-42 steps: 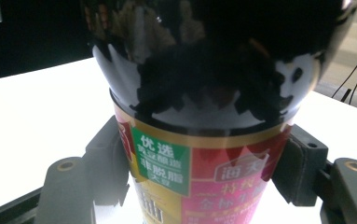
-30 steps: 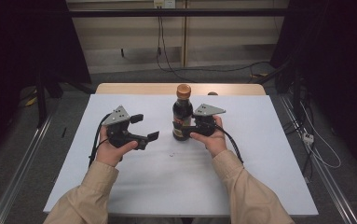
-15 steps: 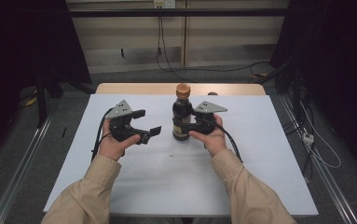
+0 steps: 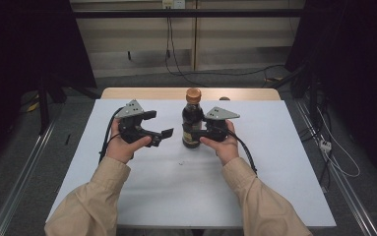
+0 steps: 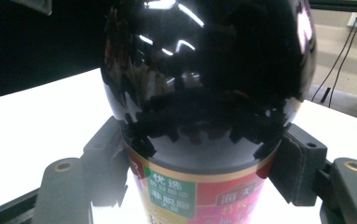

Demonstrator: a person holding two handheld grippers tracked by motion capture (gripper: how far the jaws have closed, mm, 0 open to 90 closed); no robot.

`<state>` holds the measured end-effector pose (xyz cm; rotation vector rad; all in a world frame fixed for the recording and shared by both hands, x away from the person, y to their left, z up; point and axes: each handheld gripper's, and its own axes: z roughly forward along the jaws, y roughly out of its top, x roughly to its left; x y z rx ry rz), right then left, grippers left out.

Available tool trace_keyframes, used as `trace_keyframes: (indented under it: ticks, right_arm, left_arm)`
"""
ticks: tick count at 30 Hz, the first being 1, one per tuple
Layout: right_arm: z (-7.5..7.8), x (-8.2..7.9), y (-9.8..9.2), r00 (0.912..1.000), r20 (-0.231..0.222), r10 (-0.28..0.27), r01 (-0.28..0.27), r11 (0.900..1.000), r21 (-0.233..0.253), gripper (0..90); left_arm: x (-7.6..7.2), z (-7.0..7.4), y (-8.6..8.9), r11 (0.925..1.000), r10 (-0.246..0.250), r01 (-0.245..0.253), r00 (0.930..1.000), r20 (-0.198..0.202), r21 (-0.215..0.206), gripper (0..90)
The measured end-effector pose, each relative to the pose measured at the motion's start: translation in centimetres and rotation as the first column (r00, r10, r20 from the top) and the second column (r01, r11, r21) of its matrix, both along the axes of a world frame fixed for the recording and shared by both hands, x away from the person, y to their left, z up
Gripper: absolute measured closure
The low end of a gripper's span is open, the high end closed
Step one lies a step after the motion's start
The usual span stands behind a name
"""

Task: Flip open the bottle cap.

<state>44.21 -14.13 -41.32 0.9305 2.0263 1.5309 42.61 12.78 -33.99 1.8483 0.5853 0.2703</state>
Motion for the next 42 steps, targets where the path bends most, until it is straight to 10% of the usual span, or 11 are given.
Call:
trace_keyframes:
  ticks: [14, 29, 42]
  right_arm:
    - [0.1, 0.0, 0.0, 1.0000, -0.006, 0.002, -0.002, 1.000, -0.007, 30.5]
    - [0.0, 0.0, 0.0, 1.0000, -0.003, 0.003, -0.003, 1.000, -0.003, 30.4]
    - [0.0, 0.0, -0.1, 0.9999, 0.000, 0.010, -0.010, 1.000, -0.009, 30.7]
  left_arm:
    - [1.9, 1.7, -1.1, 0.9996, 0.028, -0.028, 0.9996, 0.009, -0.010, 6.5]
    - [3.1, 4.0, -2.9, 0.9969, -0.076, 0.076, 0.9971, 0.005, 0.021, 89.9]
    - [4.2, 5.6, -4.7, 0.9935, -0.092, 0.094, 0.9955, -0.023, 0.064, 90.0]
